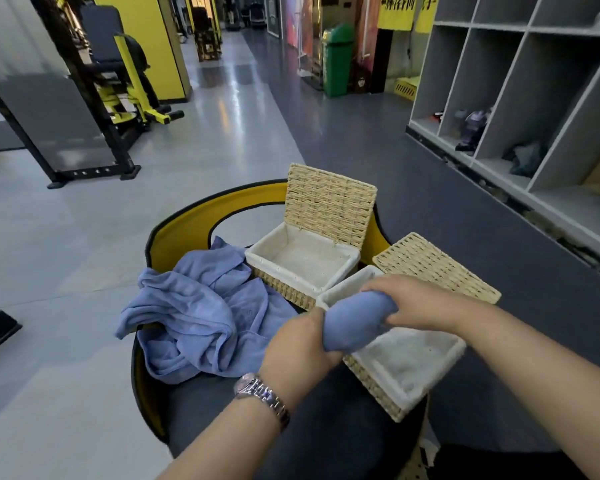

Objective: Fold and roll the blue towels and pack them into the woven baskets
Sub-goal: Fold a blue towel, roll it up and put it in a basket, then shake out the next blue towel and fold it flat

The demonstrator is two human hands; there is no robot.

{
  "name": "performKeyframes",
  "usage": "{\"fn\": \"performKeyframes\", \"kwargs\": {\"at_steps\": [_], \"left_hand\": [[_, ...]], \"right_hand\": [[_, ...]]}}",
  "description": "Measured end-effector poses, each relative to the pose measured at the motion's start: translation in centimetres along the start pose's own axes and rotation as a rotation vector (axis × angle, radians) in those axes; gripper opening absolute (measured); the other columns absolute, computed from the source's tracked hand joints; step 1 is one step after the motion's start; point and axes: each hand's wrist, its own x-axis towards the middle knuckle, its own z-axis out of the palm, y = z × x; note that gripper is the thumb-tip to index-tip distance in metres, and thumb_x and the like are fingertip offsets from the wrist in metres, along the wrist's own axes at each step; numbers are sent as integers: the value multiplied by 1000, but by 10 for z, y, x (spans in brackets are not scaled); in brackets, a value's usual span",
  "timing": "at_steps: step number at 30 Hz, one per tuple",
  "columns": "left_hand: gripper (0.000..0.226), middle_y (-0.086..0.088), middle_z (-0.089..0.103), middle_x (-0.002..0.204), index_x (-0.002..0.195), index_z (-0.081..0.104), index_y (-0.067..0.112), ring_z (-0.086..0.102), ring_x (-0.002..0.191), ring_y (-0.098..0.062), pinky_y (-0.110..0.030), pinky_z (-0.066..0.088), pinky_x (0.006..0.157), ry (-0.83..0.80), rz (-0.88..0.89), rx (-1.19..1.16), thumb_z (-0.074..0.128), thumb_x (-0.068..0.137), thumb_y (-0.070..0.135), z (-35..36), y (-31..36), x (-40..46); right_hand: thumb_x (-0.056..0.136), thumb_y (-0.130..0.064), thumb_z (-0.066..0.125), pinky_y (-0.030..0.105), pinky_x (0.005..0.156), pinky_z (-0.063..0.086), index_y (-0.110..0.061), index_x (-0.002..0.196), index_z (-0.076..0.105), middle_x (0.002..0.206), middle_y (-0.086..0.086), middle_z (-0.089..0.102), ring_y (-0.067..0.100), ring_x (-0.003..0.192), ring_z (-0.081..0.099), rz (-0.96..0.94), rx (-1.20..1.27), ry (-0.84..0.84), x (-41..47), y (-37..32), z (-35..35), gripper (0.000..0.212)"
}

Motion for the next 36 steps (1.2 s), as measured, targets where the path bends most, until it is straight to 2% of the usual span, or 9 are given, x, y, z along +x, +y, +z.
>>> {"fn": "performKeyframes", "kwargs": {"at_steps": [5,9,12,17,21,25,27,31,36], "left_hand": [[37,-9,68,96,100,59,17,62,89,-30,-30,41,65,40,80,85,63,76,44,1,26,57],[37,-9,67,95,101,58,17,62,87,-30,-32,45,66,-47,15,177,65,72,40,17,20,90],[31,-9,66,93,99,59,16,60,89,-29,-29,36,64,-82,15,238,65,73,34,30,15,108],[34,-4,65,104,106,58,20,53,102,-26,-33,34,79,-92,103,480,61,81,41,45,19,113],[27,-1,65,95,94,56,23,51,95,-26,-34,28,75,7,85,476,59,80,46,34,19,97],[10,-3,65,89,79,49,23,52,93,-26,-33,27,74,-5,15,476,57,82,28,26,17,89],[1,-3,67,96,85,56,24,58,98,-26,-32,33,75,-110,-48,480,56,85,23,29,21,97],[22,-3,63,116,111,61,18,59,111,-24,-35,45,87,-281,-119,561,54,90,19,46,22,119],[22,-1,64,110,109,60,19,61,104,-23,-32,39,73,-270,-115,534,54,89,18,45,19,118]], "right_hand": [[61,-25,75,31,77,50,-50,94,53,94,-19,60,9,89,57,26,-52,-54,27,33,-37,47],[59,-31,72,33,74,46,-38,90,59,89,-11,59,13,87,51,14,-207,-15,58,53,-20,35],[60,-38,64,36,74,38,-40,77,51,82,-5,53,19,87,43,-7,-290,18,73,68,-2,22],[73,-24,60,33,82,25,-26,103,55,97,0,46,24,106,35,-41,-416,70,73,68,25,30],[67,-22,62,33,87,27,-28,116,54,109,-9,56,19,107,40,-124,-480,135,68,81,29,50],[62,-15,59,33,81,31,-30,103,59,96,-12,60,18,97,43,-122,-508,161,69,89,36,43],[64,-10,53,34,79,34,-27,89,61,90,-7,61,22,95,44,-78,-511,152,74,85,43,32],[64,-1,57,36,76,37,-19,70,63,76,2,63,27,89,53,-102,-559,199,80,69,52,20],[81,-3,47,33,90,30,-17,97,63,102,2,61,24,109,44,-20,-614,89,76,53,43,27]]}}
